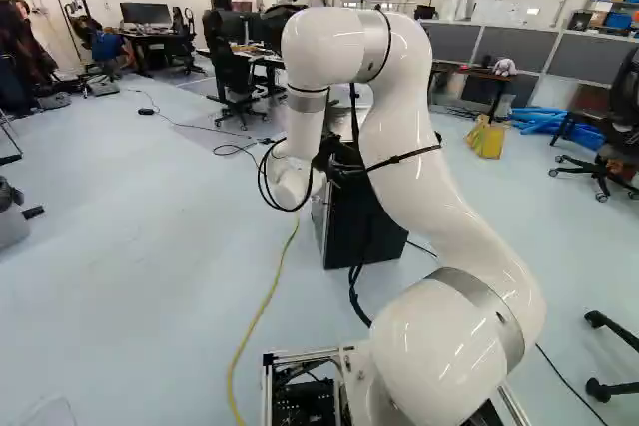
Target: Grab a drink from the fridge
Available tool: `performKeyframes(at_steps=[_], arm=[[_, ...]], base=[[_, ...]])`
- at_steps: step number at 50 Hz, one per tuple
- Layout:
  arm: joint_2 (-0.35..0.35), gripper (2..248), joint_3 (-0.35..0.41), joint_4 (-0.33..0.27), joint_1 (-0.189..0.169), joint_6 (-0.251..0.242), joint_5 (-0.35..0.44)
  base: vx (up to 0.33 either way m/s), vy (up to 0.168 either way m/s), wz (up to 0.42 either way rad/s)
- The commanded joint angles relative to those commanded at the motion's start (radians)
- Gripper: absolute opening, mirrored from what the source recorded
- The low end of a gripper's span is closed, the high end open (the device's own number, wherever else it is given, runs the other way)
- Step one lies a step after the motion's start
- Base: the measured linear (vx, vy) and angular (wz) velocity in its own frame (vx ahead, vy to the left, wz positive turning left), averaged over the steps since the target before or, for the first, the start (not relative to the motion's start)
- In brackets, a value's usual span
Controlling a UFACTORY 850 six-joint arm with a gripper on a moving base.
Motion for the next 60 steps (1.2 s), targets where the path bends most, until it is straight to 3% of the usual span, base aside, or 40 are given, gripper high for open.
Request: performKeyframes(at_steps=[21,60], arm=[[0.038,247,0.072,0.018,-0.014,0.000,0.000],[0.167,247,0.318,0.052,0.040,0.000,0.000]], base=[[0.000,-0.002,-0.005],[-0.001,0.000,0.001]])
